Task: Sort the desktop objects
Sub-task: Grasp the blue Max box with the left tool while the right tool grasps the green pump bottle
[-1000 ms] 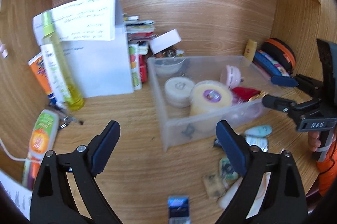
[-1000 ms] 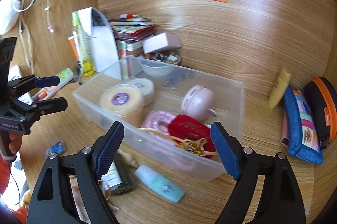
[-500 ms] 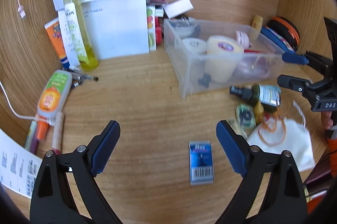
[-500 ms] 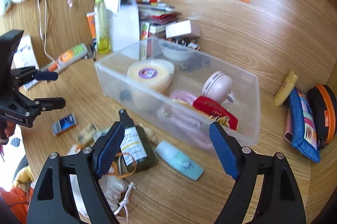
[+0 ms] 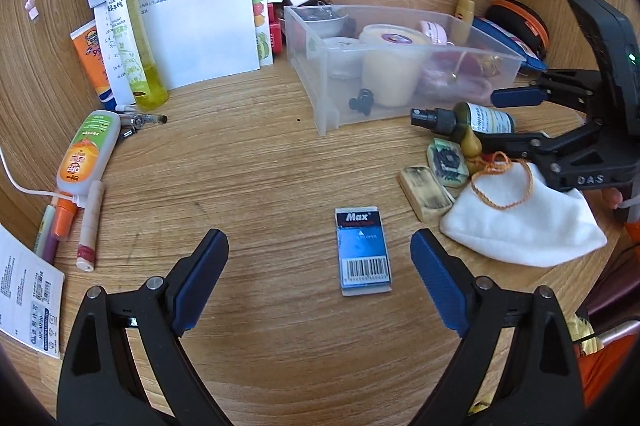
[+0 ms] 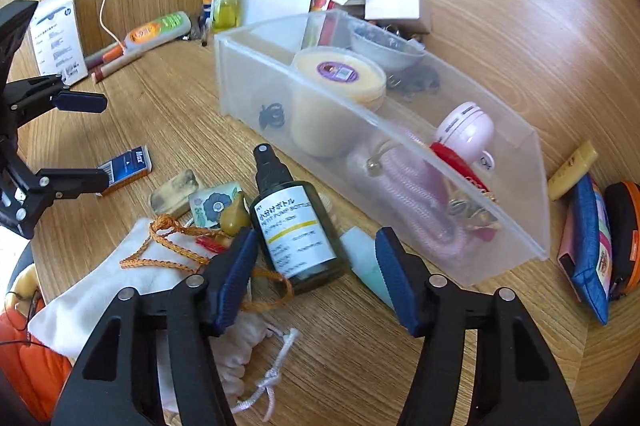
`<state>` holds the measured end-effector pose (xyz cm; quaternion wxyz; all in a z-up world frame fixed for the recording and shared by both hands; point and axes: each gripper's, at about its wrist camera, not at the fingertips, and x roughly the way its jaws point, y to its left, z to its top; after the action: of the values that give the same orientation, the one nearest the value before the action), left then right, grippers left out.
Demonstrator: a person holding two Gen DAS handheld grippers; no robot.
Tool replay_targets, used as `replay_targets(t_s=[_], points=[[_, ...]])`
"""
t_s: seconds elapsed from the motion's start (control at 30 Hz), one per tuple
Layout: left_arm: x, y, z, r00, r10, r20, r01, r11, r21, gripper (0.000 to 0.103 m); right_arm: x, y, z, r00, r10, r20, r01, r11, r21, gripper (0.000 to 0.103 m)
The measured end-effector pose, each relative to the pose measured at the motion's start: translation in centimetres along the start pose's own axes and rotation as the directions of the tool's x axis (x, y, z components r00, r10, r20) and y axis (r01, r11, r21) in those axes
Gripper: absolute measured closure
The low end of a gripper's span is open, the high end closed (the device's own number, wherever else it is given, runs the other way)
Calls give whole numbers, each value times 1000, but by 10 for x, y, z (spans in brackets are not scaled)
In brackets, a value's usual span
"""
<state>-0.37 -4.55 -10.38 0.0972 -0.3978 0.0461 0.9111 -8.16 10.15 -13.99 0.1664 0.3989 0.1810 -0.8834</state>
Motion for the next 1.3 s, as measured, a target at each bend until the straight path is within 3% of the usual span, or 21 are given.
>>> replay_targets(t_s=[0.1,0.23,0.4,0.57,0.7,1.03,1.3], points=[[0,-2,-2,1000,-14,5,14,1000,7,10,4,0,2,1000,5,-10,-5,1000,-6,48],[1,-5,-3,1000,-14,2,14,1000,28,22,11,1,6,1000,10,-21,-10,1000,-20,49],[4,-7,-4,1000,-24,-2,24,999,26,26,22,-3,11,999,46,-20,-46,999,8,49],[10,-10,-4,999,-26,-24,27,999,20,40,27,-5,10,995,100,-9,-99,995,29,58],[11,-12,-4,999,-25,-23,25,1000,14,41,26,-4,8,994,112,9,-112,993,31,60],[10,-18,-5,1000,-12,9,11,1000,21,77,10,-8,8,987,141,79,-145,988,53,65],[12,-17,-2,1000,-6,13,6,1000,-12,77,0,-12,8,983,140,121,-149,987,65,65]])
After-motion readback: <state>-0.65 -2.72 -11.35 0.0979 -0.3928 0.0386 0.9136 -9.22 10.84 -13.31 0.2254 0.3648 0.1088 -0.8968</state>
